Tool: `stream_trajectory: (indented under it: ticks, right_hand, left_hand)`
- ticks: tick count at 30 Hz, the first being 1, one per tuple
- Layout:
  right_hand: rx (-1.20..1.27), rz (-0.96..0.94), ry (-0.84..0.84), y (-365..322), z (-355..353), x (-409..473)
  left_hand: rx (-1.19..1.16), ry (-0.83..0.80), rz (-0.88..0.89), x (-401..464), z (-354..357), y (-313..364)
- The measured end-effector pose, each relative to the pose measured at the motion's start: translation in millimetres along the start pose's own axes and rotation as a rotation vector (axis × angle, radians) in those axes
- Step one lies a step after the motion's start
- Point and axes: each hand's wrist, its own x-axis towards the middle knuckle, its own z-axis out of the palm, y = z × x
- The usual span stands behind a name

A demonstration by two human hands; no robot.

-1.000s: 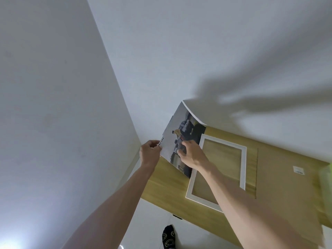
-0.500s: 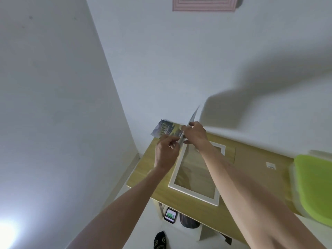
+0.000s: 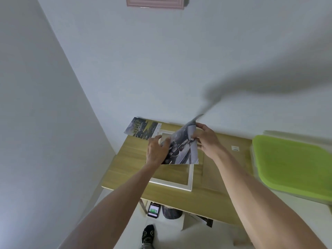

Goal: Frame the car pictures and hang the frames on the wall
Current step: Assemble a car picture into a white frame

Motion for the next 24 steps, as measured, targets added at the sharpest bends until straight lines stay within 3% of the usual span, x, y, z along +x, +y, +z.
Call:
stream_trajectory:
  ticks: [3,7,14,24]
  right_hand:
    - [0.047,0.009,-0.034,5.2,-10.4,0.8]
    - [0.030,0.002,-0.005,13.4,-9.6,2.9]
    - [-0.266,0.125,0.202,54.1,12.8,19.9]
    - [-0.642,0.200,0.431,147.1,43.3,44.3]
  left_hand:
    - [-0.019,-0.054,-0.192,25.3,-3.9,-6.4]
    - [-0.212,-0.114,-0.412,44.8,-17.3,-6.8]
    - [-0.241,-0.191,-0.367,74.7,-39.2,-30.0]
    - [0.209,-0.336,-0.246,84.4,-20.2,-89.0]
